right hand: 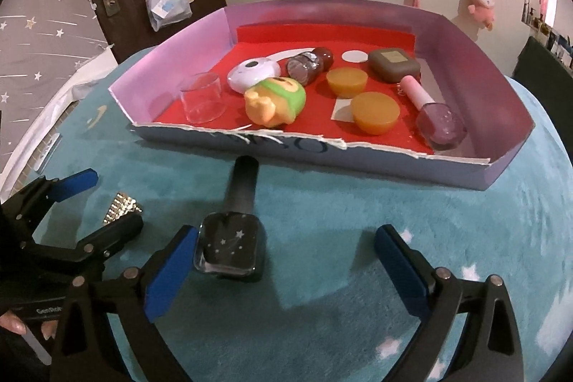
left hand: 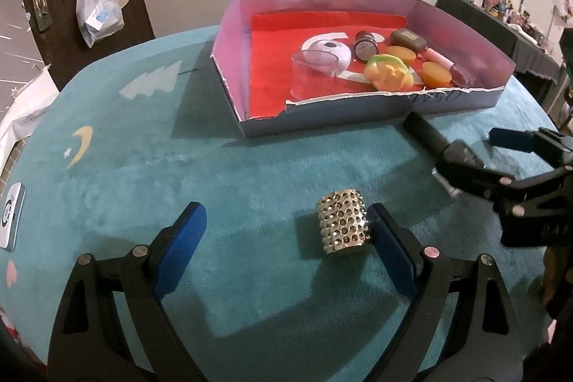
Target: Organize rigid objects
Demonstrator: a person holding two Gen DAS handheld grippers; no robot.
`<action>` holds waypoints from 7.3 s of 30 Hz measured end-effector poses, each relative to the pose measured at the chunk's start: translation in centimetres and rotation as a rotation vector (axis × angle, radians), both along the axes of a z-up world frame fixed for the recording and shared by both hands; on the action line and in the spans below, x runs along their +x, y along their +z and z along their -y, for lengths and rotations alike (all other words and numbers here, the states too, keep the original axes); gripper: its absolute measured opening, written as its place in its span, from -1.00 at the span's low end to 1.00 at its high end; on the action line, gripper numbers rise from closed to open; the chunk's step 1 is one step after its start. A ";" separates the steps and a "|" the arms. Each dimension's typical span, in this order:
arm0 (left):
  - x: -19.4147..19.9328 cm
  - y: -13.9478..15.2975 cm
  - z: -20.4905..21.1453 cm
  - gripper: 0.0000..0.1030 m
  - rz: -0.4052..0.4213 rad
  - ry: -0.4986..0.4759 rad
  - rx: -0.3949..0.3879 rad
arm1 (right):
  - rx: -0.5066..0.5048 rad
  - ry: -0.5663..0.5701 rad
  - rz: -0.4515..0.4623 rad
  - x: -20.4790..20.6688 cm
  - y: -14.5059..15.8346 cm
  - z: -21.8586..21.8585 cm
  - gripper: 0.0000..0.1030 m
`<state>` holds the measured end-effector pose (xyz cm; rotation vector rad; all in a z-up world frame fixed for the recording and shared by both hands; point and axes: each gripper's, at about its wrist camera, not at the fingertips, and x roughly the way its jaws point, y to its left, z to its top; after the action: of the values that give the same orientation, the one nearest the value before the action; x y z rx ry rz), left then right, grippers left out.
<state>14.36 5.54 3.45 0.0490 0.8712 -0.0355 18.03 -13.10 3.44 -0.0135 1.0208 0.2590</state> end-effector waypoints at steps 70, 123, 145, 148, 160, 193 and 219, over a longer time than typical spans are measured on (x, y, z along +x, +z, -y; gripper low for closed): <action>17.0 7.5 2.8 -0.42 -0.119 -0.228 -0.030 | 0.054 0.233 -0.053 16.3 7.2 -0.8 -0.27; 24.9 2.4 2.8 -0.40 -0.362 -0.209 0.106 | 0.033 0.300 -0.248 24.5 -0.8 -4.5 -0.23; 24.4 2.4 2.8 -0.40 -0.355 -0.206 0.094 | 0.070 0.290 -0.273 24.7 -0.6 -4.4 -0.08; 24.3 2.4 2.7 -0.39 -0.357 -0.205 0.081 | 0.077 0.282 -0.267 24.5 -0.2 -4.2 -0.08; 22.7 5.8 2.8 0.25 -0.250 -0.197 0.037 | 0.101 0.212 -0.213 23.4 3.4 -1.5 0.00; 2.8 13.7 2.8 0.89 0.287 -0.095 -0.085 | 0.023 -0.020 0.232 2.5 14.1 5.3 1.00; 10.3 3.8 3.8 0.89 0.274 0.028 -0.038 | -0.047 -0.079 0.295 7.7 3.6 5.2 1.00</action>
<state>24.63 1.77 7.24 0.0054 0.5968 -0.0182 25.75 -18.28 7.07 -0.0521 0.7319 0.1553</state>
